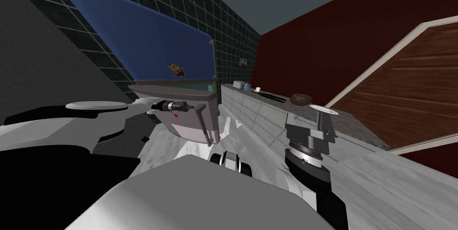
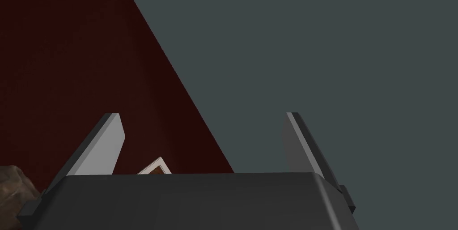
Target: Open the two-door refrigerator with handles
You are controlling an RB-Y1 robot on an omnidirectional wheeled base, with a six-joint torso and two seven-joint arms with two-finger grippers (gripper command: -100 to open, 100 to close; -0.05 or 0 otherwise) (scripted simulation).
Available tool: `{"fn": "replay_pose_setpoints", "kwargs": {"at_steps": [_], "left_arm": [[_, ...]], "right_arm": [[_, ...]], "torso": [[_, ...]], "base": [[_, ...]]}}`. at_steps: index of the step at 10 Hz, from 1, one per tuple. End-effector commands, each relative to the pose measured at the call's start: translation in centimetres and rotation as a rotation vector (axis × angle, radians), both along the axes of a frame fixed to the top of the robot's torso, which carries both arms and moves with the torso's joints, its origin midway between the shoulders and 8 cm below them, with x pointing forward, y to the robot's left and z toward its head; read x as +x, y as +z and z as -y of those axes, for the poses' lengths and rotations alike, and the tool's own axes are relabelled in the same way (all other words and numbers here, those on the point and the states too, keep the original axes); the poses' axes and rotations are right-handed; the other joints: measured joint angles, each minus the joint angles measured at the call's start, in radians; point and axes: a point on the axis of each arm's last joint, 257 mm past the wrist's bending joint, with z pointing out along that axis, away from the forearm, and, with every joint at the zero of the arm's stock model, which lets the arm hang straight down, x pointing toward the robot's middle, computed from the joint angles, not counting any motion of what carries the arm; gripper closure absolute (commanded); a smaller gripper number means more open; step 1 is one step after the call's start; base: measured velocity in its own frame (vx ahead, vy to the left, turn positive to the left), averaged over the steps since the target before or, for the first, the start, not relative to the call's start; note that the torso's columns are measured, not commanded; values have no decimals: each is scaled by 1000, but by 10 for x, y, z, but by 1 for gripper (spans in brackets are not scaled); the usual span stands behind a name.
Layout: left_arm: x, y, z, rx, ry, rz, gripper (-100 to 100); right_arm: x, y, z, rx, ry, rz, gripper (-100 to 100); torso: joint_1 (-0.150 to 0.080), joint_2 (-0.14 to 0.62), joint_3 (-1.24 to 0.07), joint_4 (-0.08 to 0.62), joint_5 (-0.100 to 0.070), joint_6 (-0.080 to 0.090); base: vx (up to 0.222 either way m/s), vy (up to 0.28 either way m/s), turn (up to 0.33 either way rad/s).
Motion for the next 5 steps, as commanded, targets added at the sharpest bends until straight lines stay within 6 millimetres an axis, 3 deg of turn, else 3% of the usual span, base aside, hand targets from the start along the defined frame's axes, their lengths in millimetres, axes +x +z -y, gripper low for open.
{"fn": "replay_pose_setpoints", "kwargs": {"at_steps": [1, 2, 3, 4, 5], "left_arm": [[-6, -4, -20, -11, 71, -10, 100], [-6, -4, -20, -11, 71, -10, 100], [-14, -9, -40, -5, 130, -23, 100], [-13, -6, -40, -16, 138, -16, 100], [-13, -6, -40, -16, 138, -16, 100]], "right_arm": [[0, 0, 0, 0, 0, 0, 0], [0, 0, 0, 0, 0, 0, 0], [0, 0, 0, 0, 0, 0, 0], [0, 0, 0, 0, 0, 0, 0], [0, 0, 0, 0, 0, 0, 0]], "torso": [[-1, 3, 1, 1, -1, 2], [1, 6, 4, 2, 0, 1], [-1, 2, 1, 1, -1, 0], [-1, 3, 1, 1, -1, 2], [1, 6, 3, 2, 0, 2]], "base": [[-303, 166, -416], [-207, 106, -226], [-247, 81, -397], [-298, 104, -454], [-217, 110, -214]]}}
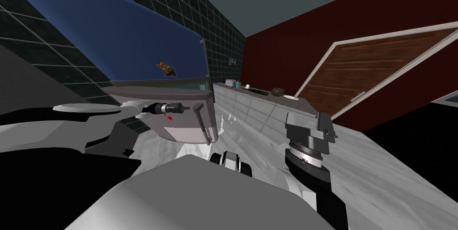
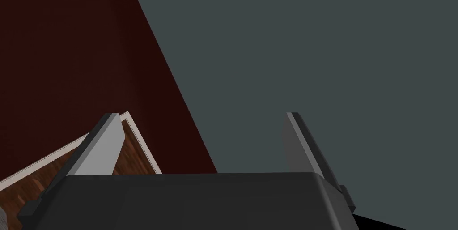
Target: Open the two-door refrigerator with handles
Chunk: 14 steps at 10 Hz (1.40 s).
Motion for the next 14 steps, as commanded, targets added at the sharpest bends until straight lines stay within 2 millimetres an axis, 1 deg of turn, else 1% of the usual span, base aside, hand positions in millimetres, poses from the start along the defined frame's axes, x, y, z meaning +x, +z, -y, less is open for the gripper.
{"fn": "replay_pose_setpoints", "kwargs": {"at_steps": [1, 3, 4, 5, 6, 7, 8, 9, 10, 12, 13, 14], "left_arm": [[-9, -3, -22, 6, 70, -11, 100], [-8, -1, -23, -5, 79, -3, 100], [-17, -4, -42, 9, 135, -15, 100], [-16, -2, -44, -2, 145, -7, 100], [-16, -2, -44, -2, 145, -7, 100], [-26, -4, -63, 15, 200, -17, 100], [-25, -2, -64, 6, 209, -10, 100], [-25, -2, -64, 6, 209, -10, 100], [-36, -4, -84, 26, 265, -20, 100], [-35, -1, -85, 18, 272, -11, 100], [-45, 0, -103, 43, 322, -17, 100], [-45, 1, -105, 34, 334, -11, 100]], "right_arm": [[0, 0, 0, 0, 0, 0, 0], [0, 0, 0, 0, 0, 0, 0], [0, 0, 0, 0, 0, 0, 0], [0, 0, 0, 0, 0, 0, 0], [0, 0, 0, 0, 0, 0, 0], [0, 0, 0, 0, 0, 0, 0], [0, 0, 0, 0, 0, 0, 0], [0, 0, 0, 0, 0, 0, 0], [0, 0, 0, 0, 0, 0, 0], [0, 0, 0, 0, 0, 0, 0], [0, 0, 0, 0, 0, 0, 0], [0, 0, 0, 0, 0, 0, 0]], "torso": [[2, -4, -2, -1, 1, -1], [0, 1, 1, 0, 0, 0], [-2, -5, -3, -1, 0, 0], [-2, -5, -3, -2, 0, 0], [0, -1, -1, -1, 0, 0], [1, -3, -1, -1, 1, -1], [0, 0, 0, 0, 0, 0], [-1, 0, 0, 0, 0, 1], [1, -3, -1, -1, 0, -1], [1, 0, 0, 0, 1, 0], [3, -2, -1, 0, 1, -1], [-1, 0, 0, 0, 0, 0]], "base": [[-295, 108, -310], [-276, 69, -391], [-233, 39, -449], [-288, 36, -398], [-228, 29, -174], [-268, 15, -333], [-289, -6, -458], [-245, 13, -267], [-259, -5, -387], [-286, 18, -321], [-301, -17, -354], [-336, -64, -509]]}}
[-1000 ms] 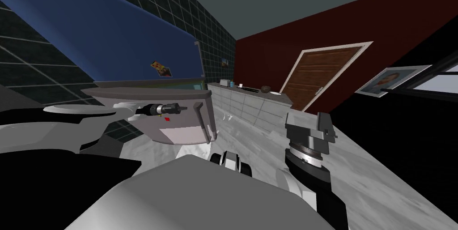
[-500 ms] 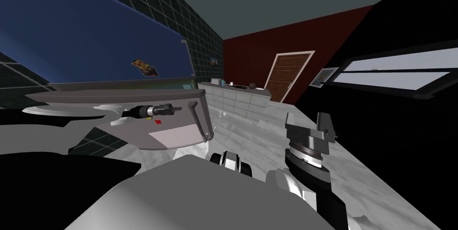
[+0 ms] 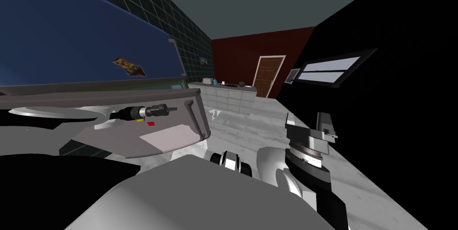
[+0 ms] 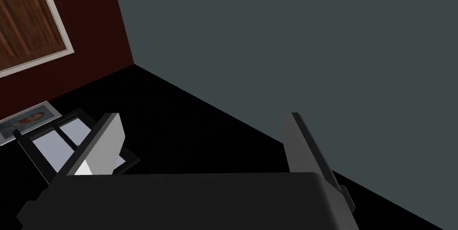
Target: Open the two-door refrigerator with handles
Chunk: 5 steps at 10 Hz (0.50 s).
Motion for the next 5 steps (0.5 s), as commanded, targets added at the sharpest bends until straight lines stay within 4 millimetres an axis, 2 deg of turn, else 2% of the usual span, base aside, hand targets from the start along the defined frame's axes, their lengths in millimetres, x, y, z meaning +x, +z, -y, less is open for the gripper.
{"fn": "replay_pose_setpoints", "kwargs": {"at_steps": [1, 2, 3, 4, 5], "left_arm": [[-5, -1, -10, 4, 36, 4, 100], [-16, -1, -28, 31, 87, -7, 100], [-16, 2, -30, 24, 96, 3, 100], [-19, 16, -30, 24, 84, 0, -100], [-22, 27, -32, 24, 84, 0, -100]], "right_arm": [[0, 0, 0, 0, 0, 0, 0], [0, 0, 0, 0, 0, 0, 0], [0, 0, 0, 0, 0, 0, 0], [0, 0, 0, 0, 0, 0, 0], [0, 0, 0, 0, 0, -1, 0]], "torso": [[-3, 0, 1, 0, -1, 1], [0, -4, -2, -1, 0, -1], [-1, -2, -2, -1, 0, 0], [1, -2, -1, 0, 0, 0], [4, -9, -5, -2, 1, -2]], "base": [[-238, -52, -280], [-279, -93, -400], [-290, -82, -463], [-104, -41, -98], [46, -4, 81]]}}
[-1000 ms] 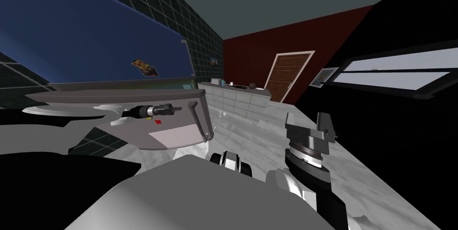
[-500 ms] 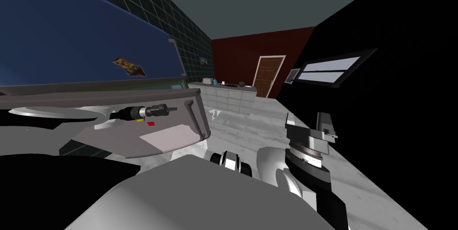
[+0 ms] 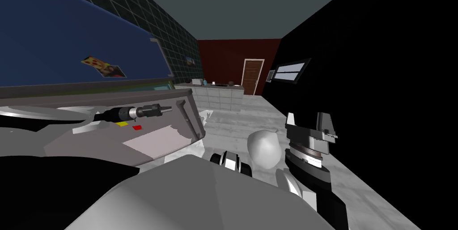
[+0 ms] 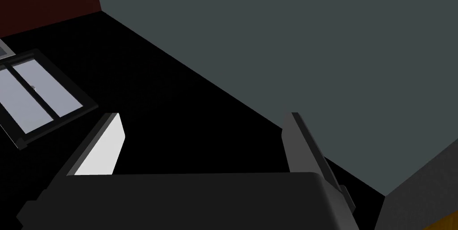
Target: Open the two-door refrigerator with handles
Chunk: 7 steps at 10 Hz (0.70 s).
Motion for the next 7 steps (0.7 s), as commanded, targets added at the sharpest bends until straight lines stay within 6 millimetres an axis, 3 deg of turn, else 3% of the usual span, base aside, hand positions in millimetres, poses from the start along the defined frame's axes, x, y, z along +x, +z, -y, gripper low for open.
{"fn": "replay_pose_setpoints", "kwargs": {"at_steps": [1, 6, 7], "left_arm": [[-7, 29, -5, -1, -2, -2, -100], [-10, 40, -8, -1, 0, -3, -100], [-10, 40, -7, -1, 0, -3, 0]], "right_arm": [[0, 0, 0, 0, 0, 0, 0], [0, 0, 0, 0, 0, 0, 0], [0, 0, 0, 0, 0, 0, 0]], "torso": [[1, -5, -4, -2, 1, 1], [-4, 11, 7, 3, -1, 2], [-3, 9, 5, 2, -1, 3]], "base": [[78, -2, 33], [24, -7, -4], [0, 0, 0]]}}
